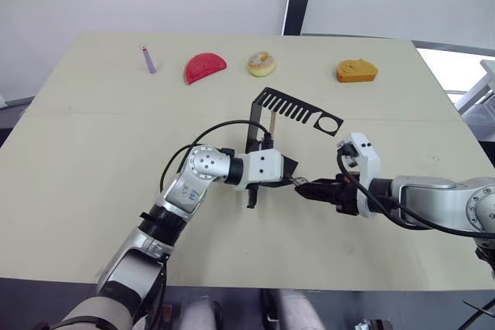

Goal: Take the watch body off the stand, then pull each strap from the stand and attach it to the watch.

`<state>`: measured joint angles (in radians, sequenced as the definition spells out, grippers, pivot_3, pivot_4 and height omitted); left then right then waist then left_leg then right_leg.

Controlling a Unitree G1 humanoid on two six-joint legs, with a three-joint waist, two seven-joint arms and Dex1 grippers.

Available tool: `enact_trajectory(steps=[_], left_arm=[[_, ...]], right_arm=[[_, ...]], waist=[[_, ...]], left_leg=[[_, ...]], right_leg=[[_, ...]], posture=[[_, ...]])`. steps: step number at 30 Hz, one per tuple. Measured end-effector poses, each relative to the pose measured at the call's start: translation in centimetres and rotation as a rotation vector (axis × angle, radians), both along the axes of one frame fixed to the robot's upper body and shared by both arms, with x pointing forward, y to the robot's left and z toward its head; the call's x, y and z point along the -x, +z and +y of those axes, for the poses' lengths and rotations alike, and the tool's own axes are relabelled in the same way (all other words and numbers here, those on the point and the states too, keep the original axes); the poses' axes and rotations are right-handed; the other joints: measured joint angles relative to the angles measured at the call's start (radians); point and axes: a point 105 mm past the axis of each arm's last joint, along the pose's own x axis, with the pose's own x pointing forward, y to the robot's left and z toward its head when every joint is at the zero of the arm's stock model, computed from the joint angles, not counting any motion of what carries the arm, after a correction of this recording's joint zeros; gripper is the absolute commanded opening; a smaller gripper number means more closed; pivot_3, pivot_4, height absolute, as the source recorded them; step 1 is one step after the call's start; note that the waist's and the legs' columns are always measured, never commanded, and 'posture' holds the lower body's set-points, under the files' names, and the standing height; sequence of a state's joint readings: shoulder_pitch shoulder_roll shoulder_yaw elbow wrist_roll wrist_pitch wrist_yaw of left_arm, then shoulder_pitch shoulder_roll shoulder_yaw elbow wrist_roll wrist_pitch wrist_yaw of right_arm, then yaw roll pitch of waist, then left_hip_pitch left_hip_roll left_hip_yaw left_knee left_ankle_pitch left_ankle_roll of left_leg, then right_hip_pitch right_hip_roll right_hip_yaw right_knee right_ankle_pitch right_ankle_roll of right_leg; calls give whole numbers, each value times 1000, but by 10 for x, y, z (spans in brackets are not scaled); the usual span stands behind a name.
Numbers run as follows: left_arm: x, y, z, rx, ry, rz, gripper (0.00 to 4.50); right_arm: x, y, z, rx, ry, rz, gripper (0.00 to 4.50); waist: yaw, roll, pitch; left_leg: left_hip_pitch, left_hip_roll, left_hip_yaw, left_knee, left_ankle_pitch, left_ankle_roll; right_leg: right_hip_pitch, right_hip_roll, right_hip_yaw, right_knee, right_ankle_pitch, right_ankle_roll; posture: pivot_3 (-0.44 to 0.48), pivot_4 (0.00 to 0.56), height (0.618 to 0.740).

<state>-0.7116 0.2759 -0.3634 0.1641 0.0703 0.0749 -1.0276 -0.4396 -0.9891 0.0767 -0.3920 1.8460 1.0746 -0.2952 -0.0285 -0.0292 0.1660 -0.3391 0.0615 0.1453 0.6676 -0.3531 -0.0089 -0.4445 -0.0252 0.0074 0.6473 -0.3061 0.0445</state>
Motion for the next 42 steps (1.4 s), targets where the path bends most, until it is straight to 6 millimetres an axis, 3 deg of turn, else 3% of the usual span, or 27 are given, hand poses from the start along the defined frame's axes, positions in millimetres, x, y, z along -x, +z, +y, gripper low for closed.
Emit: enact_trajectory(steps=[42], left_arm=[[2, 2, 1, -7, -10, -13, 0]], right_arm=[[2, -1, -1, -32, 12, 13, 1508]], waist=[[0, 0, 0]], left_leg=[[0, 0, 0, 0, 0, 0]], right_leg=[[0, 0, 0, 0, 0, 0]], posture=[[0, 150, 737]])
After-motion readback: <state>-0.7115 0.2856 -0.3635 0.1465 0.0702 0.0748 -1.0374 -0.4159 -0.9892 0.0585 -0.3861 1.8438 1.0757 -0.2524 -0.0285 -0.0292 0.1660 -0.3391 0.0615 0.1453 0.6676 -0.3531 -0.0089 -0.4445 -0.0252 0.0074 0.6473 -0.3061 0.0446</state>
